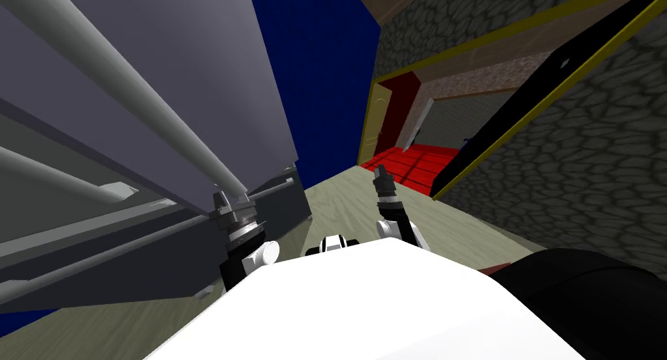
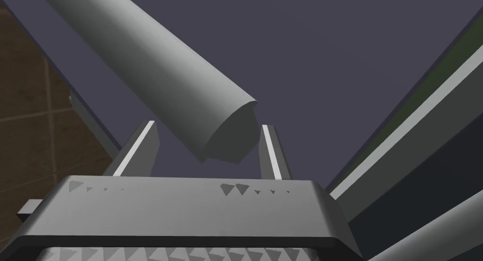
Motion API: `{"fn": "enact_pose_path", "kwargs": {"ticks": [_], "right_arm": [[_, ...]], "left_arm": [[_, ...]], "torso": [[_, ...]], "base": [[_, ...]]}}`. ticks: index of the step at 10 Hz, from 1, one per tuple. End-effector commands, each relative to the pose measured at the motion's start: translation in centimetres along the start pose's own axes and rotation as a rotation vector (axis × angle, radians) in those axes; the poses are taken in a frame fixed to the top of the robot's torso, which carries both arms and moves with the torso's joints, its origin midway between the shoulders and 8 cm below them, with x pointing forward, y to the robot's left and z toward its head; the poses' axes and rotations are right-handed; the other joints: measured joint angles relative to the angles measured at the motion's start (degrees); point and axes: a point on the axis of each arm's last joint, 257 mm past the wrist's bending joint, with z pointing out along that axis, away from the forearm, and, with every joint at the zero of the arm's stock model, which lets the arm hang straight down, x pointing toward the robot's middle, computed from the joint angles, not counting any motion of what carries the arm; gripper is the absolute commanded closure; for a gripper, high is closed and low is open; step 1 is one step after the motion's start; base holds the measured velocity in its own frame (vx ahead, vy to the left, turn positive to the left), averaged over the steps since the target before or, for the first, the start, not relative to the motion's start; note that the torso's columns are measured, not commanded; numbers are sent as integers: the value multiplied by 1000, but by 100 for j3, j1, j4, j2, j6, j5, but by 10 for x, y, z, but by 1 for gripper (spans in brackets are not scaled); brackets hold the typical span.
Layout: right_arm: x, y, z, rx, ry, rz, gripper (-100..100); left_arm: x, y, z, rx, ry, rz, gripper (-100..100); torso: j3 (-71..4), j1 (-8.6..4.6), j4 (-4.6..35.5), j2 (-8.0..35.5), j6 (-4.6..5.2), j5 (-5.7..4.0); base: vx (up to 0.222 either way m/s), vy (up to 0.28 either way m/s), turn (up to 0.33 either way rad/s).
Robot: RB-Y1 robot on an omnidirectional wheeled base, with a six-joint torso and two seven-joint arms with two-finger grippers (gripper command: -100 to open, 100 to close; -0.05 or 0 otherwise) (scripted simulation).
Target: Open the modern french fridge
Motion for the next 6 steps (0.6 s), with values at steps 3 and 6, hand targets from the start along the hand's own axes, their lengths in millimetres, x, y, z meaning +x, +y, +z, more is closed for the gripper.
{"fn": "enact_pose_path", "kwargs": {"ticks": [3,6], "right_arm": [[0,0,0,0,0,0,0],[0,0,0,0,0,0,0]], "left_arm": [[-20,-8,3,13,-43,42,100],[-32,-14,5,32,-67,67,100]], "torso": [[0,48,-13,-4,-15,27],[5,15,-23,-6,-11,24]], "base": [[68,-175,134],[84,-210,142]]}}
